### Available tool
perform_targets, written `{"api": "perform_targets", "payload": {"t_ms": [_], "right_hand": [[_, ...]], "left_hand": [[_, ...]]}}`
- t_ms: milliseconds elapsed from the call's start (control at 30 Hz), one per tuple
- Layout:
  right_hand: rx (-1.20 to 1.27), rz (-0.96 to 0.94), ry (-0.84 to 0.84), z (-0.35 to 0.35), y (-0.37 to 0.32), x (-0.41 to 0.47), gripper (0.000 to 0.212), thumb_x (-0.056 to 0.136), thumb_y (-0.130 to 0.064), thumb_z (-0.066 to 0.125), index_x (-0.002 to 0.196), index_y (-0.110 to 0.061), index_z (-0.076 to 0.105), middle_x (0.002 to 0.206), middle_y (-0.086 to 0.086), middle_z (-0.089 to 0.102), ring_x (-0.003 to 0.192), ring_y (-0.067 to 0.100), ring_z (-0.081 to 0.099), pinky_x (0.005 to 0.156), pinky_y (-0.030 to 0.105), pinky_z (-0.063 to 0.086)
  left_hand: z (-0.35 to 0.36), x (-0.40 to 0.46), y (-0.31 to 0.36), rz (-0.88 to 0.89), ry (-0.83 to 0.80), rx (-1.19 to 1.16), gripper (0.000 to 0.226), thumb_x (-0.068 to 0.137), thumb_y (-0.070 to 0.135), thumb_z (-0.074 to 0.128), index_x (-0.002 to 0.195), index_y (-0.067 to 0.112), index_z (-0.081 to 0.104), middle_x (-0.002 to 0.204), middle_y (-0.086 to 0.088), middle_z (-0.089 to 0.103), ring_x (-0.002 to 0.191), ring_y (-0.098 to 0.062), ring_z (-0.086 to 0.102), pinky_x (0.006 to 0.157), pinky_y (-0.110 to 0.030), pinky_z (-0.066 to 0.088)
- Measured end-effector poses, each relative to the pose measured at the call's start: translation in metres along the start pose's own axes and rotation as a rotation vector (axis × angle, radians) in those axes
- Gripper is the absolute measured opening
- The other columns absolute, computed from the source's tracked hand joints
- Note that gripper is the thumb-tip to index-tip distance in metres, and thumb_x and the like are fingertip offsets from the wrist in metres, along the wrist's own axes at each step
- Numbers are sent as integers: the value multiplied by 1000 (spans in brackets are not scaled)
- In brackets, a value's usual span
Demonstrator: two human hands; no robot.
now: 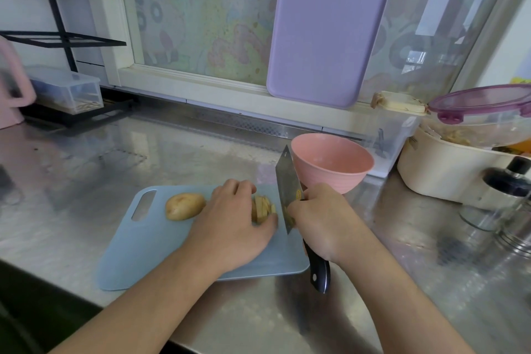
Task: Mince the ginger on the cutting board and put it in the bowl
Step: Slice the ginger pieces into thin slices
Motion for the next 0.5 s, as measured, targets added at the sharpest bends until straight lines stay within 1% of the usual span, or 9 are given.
{"api": "perform_targets", "payload": {"t_ms": [67,100,200,267,333,367,400,500], "right_hand": [[-73,-10,-22,0,-3,-2,20,92,-17,55,72,-13,51,76,9,55,71,26,51,65,39,45],[-87,-18,-24,-1,-5,-2,20,93,-17,55,74,-12,53,79,10,56,74,26,53,69,40,47],[-109,-30,-18,-2,-4,-2,18,94,-18,54,77,-12,54,81,11,57,76,26,54,71,41,49],[-93,-18,-18,-1,-1,0,20,92,-17,55,74,-12,51,77,10,54,71,26,51,65,38,45],[-65,-13,-15,-2,1,1,26,89,-11,55,66,-13,42,68,7,43,63,25,40,56,34,33],[-65,-19,-24,-2,2,2,29,88,-8,54,64,-12,38,66,6,37,61,24,35,54,33,28],[-79,-31,-38,-2,2,2,31,88,-7,53,63,-12,36,66,6,35,62,24,33,55,34,27],[-68,-27,-59,-3,2,2,26,87,-8,55,65,-9,42,66,7,39,64,26,38,57,36,30]], "left_hand": [[5,3,4,-4,-3,62,65,90,69,53,138,26,47,133,8,48,126,-17,43,103,-37,46],[7,4,6,-4,-3,96,65,89,70,52,136,25,49,131,6,50,124,-19,43,103,-37,45],[12,8,13,7,5,154,56,92,62,52,131,23,52,128,3,52,120,-20,42,101,-35,42],[11,9,13,17,2,116,47,94,52,53,131,23,52,129,4,52,122,-19,40,102,-34,42],[10,10,11,38,-7,78,43,94,45,55,132,25,53,129,6,52,124,-16,39,103,-33,42],[9,10,8,54,-15,69,43,94,43,55,134,26,53,129,8,52,124,-16,39,103,-32,42],[8,10,6,73,-22,59,43,94,41,56,135,27,54,130,10,53,124,-15,39,103,-31,42],[4,9,2,128,-46,24,41,92,35,59,133,31,57,125,16,54,122,-11,39,103,-29,42]]}}
Point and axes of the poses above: each hand's wrist, its own x-axis towards the middle knuckle, its own z-axis out of the palm, y = z × x, the point moved 4 cm from there along x, towards the middle knuckle
